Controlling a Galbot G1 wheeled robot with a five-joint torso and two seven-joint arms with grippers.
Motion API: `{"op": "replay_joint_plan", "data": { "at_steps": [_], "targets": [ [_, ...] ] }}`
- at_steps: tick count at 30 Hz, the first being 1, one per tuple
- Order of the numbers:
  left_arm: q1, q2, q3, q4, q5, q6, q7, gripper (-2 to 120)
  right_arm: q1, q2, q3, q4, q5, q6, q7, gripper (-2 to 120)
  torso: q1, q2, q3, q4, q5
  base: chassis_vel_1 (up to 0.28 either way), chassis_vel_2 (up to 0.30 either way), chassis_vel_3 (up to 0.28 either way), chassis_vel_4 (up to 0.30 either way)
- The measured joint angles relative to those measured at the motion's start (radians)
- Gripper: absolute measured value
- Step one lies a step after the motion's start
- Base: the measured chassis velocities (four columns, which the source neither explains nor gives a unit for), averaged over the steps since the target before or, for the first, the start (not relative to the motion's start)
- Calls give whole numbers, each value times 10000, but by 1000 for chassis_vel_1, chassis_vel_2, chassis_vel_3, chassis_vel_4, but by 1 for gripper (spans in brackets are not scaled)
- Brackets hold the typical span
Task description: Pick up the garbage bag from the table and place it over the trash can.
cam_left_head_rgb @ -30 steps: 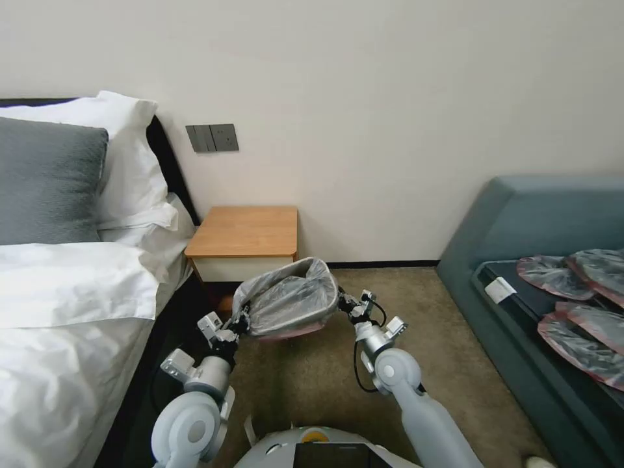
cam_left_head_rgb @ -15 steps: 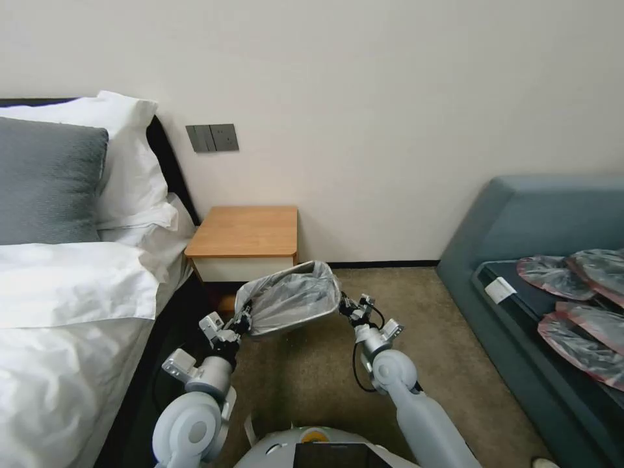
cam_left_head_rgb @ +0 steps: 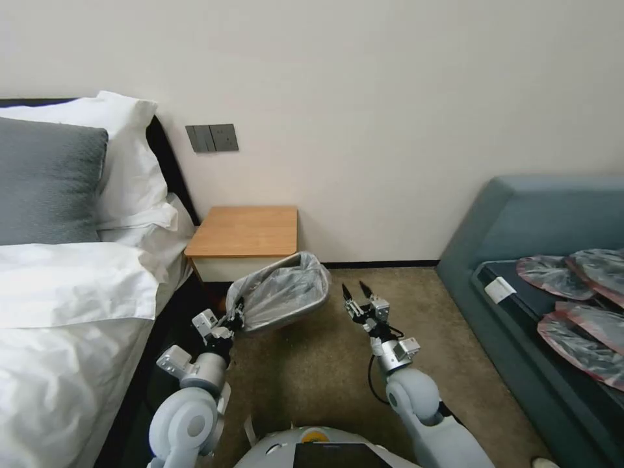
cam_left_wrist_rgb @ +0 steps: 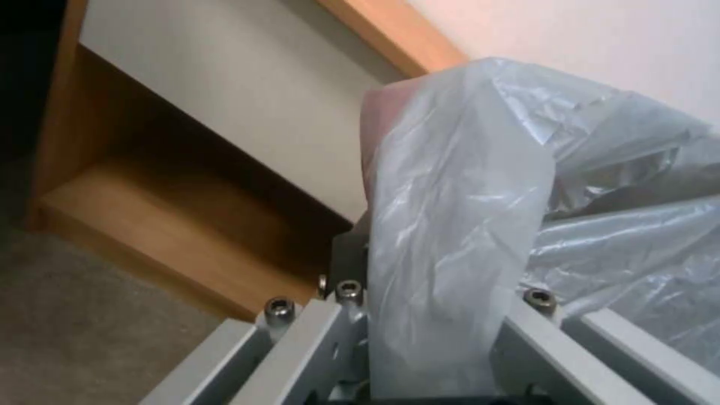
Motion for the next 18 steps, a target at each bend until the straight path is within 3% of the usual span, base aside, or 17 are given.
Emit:
{"op": "replay_joint_plan", "data": {
  "at_steps": [5, 9, 11, 14, 15, 18],
  "targets": [
    [-11, 124, 100, 230, 1188, 99, 241, 3, 198, -390, -57, 901, -664, 347, -533, 80, 0, 0, 0, 0, -1, 0, 0, 0, 0],
    [-69, 272, 233, 466, 2736, 125, 650, 3, 677, -1452, -385, 1798, -1430, 255, -1249, 96, 0, 0, 0, 3, 3, 0, 0, 0, 0],
    [-96, 298, 285, 500, 3055, 135, 756, 3, 804, -1767, -471, 1999, -1482, 96, -1425, 93, 0, 0, 0, 4, -1, 0, 0, 0, 0],
    [-260, 361, 424, 717, 4638, 136, 1346, 3, 1825, -3685, -1129, 2612, -801, -1236, -1775, 80, 0, -1, 0, -2, 1, 0, 0, 0, 0],
    [-260, 361, 424, 717, 4638, 136, 1346, 3, 1825, -3685, -1129, 2612, -801, -1236, -1775, 80, 0, -1, 0, -2, 1, 0, 0, 0, 0],
    [-335, 374, 532, 822, 5423, 115, 1638, 3, 3342, -5062, -2108, 2717, -86, -2410, -1859, 66, 0, 0, 0, 3, 0, 0, 0, 0, 0]
  ]
}}
